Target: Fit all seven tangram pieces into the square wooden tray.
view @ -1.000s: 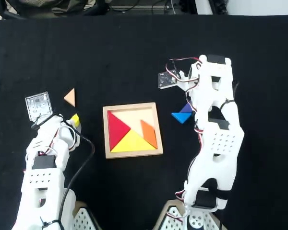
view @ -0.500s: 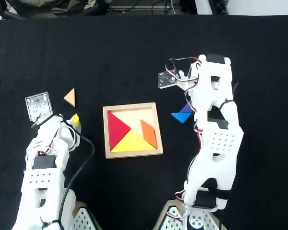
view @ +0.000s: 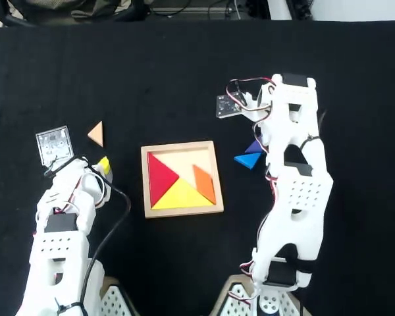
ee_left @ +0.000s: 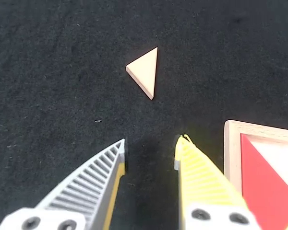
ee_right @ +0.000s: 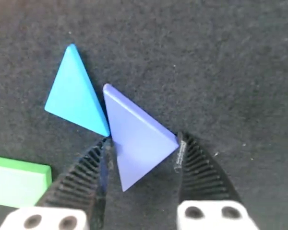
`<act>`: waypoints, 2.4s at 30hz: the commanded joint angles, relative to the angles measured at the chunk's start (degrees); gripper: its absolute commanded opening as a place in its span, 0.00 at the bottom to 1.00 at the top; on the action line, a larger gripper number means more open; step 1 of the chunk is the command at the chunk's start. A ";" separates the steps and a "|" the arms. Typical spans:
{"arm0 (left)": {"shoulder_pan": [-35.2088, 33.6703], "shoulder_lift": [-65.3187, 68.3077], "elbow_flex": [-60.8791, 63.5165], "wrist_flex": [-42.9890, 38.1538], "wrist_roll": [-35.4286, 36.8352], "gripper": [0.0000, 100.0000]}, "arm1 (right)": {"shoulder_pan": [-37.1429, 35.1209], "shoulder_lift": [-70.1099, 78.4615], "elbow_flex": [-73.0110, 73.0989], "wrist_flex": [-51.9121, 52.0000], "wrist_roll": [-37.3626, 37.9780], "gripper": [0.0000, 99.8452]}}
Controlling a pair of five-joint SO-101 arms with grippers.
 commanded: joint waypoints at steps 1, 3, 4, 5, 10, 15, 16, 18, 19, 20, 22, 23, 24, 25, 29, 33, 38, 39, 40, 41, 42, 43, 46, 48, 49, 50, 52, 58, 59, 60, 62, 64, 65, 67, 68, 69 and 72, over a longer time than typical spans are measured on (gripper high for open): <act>0.84 -0.18 -0.57 -1.14 0.44 0.18 | -0.97 1.45 0.13 -0.18 0.53 0.09; 0.84 -0.18 -0.57 -1.14 0.44 0.18 | -0.97 1.27 0.04 -0.09 0.53 0.09; 0.84 -0.18 -0.57 -1.14 0.44 0.18 | -0.88 1.19 -0.31 0.35 0.53 0.09; 0.84 -0.18 -0.57 -1.14 0.44 0.18 | -0.88 0.84 -0.92 0.88 0.26 0.09; 0.84 -0.18 -0.57 -1.14 0.44 0.18 | 0.18 -2.95 -6.37 8.70 0.18 0.09; 0.84 -0.18 -0.57 -1.23 0.44 0.18 | 0.18 -7.34 -10.68 17.23 -0.35 0.09; 0.84 -0.18 -0.57 -1.23 0.44 0.18 | 0.18 -8.48 -11.03 17.23 -1.93 0.09; 0.84 -0.18 -0.57 -1.23 0.44 0.18 | 0.18 -10.77 -11.74 16.97 -5.63 0.09; 0.84 -0.18 -0.57 -1.23 0.44 0.18 | 0.18 -12.00 -11.91 16.97 -6.95 0.09; 0.84 -0.18 -0.57 -1.23 0.44 0.18 | 0.00 -13.14 -11.91 17.14 -8.18 0.09; 0.84 -0.18 -0.57 -1.23 0.44 0.18 | -0.35 -15.34 -11.56 17.23 -11.16 0.09; 0.84 -0.18 -0.57 -1.23 0.44 0.18 | -0.88 -16.40 -11.56 17.23 -13.80 0.09; 0.84 -0.18 -0.57 -1.23 0.44 0.18 | -1.58 -17.27 -11.56 17.23 -16.97 0.09; 0.84 -0.18 -0.57 -1.23 0.44 0.18 | -2.29 -17.98 -11.56 17.23 -20.84 0.09; 0.84 -0.18 -0.57 -1.14 0.44 0.18 | -6.42 -19.30 -11.38 17.32 -40.88 0.09; 0.84 -0.18 -0.57 -0.88 0.44 0.18 | -10.81 -19.47 -8.57 17.05 -56.18 0.09; 0.84 -0.18 -0.57 -0.88 0.44 0.18 | -17.05 -19.47 -1.45 11.69 -62.51 0.09; 0.84 -0.18 -0.57 -0.88 0.44 0.18 | -18.46 -19.47 0.31 9.93 -63.30 0.09; 0.84 -0.18 -0.57 -0.88 0.44 0.18 | -19.60 -19.47 2.15 7.91 -63.74 0.09; 0.84 -0.18 -0.57 -0.88 0.44 0.18 | -20.48 -19.47 4.00 5.45 -64.18 0.09; 0.84 -0.18 -0.57 -0.88 0.44 0.18 | -21.01 -19.47 5.85 2.46 -64.18 0.09; 0.92 -0.18 -0.57 -0.88 0.44 0.18 | -21.36 -19.47 7.69 -0.53 -64.18 0.09; 0.92 -0.18 -0.57 -0.88 0.44 0.18 | -21.54 -19.12 12.09 -6.33 -63.91 0.09; 0.92 -0.18 -0.57 -0.88 0.44 0.18 | -21.54 -19.12 14.11 -7.82 -64.09 0.09; 0.92 -0.18 -0.57 -0.88 0.44 0.18 | -21.54 -19.12 14.81 -8.18 -64.09 0.09; 0.92 -0.18 -0.57 -0.97 0.44 0.18 | -21.63 -19.12 15.16 -8.18 -64.18 0.09; 0.92 -0.18 -0.57 -1.14 0.44 0.18 | -22.42 -19.03 15.52 -8.09 -64.62 0.09; 0.92 -0.18 -0.57 -0.97 0.44 0.18 | -27.16 -19.21 16.84 -8.00 -68.66 0.09; 0.92 -0.18 -0.57 -0.88 0.44 0.18 | -27.87 -19.03 16.84 -8.00 -68.75 0.09; 0.92 -0.18 -0.57 -0.88 0.44 0.18 | -28.31 -18.95 17.01 -8.18 -68.75 0.09; 0.92 -0.18 -0.57 -0.88 0.44 0.18 | -28.40 -19.03 17.54 -8.35 -68.57 0.09; 0.92 -0.18 -0.57 -0.88 0.44 0.18 | -28.31 -19.30 17.98 -8.26 -68.57 0.09; 0.92 -0.18 -0.57 -0.88 0.44 0.18 | -28.31 -19.12 18.15 -8.09 -68.48 0.09; 0.92 -0.18 -0.57 -0.88 0.44 0.18 | -28.31 -19.03 18.51 -8.18 -68.48 0.09; 0.92 -0.18 -0.57 -0.88 0.44 0.18 | -28.22 -19.12 18.95 -8.44 -68.48 0.09; 0.92 -0.18 -0.57 -0.88 0.44 0.18 | -28.22 -19.30 19.56 -9.14 -68.40 0.09; 0.92 -0.18 -0.57 -0.88 0.44 0.18 | -28.22 -19.21 20.18 -9.85 -68.40 0.09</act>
